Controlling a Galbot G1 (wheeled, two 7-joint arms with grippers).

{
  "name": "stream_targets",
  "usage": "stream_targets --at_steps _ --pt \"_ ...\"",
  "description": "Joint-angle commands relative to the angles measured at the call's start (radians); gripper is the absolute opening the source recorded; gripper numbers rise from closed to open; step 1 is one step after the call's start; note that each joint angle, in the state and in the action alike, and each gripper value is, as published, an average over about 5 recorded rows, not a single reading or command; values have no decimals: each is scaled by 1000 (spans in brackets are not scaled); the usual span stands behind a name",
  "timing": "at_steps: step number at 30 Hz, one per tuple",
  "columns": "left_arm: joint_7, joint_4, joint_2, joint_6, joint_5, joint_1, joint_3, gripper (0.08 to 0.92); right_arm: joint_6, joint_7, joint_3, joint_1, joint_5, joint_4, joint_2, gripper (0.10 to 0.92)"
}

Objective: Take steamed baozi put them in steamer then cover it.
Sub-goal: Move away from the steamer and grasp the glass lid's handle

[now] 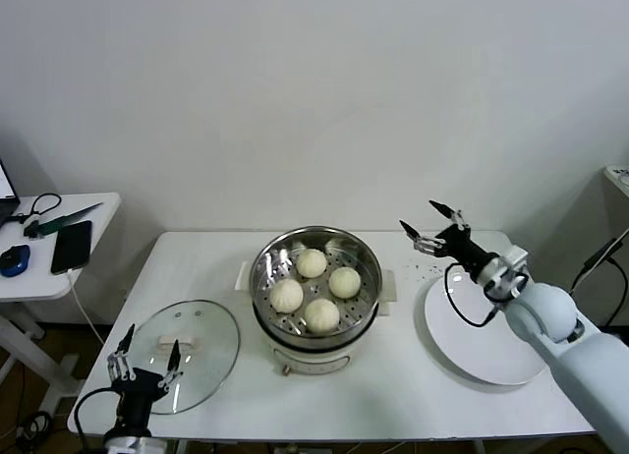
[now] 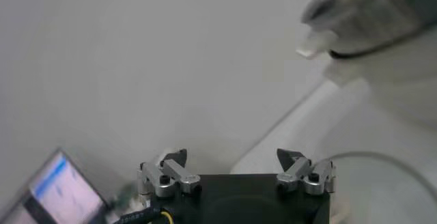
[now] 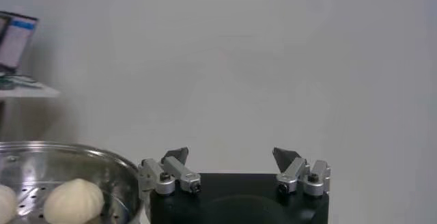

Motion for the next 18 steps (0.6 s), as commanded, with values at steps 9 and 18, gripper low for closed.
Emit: stream_targets --at_steps 9,18 --pt "-45 181 42 93 788 -69 73 823 -53 -14 355 -401 -97 -2 226 823" --pt "-73 298 35 51 774 -146 63 823 -41 -24 333 -395 -122 -24 234 823"
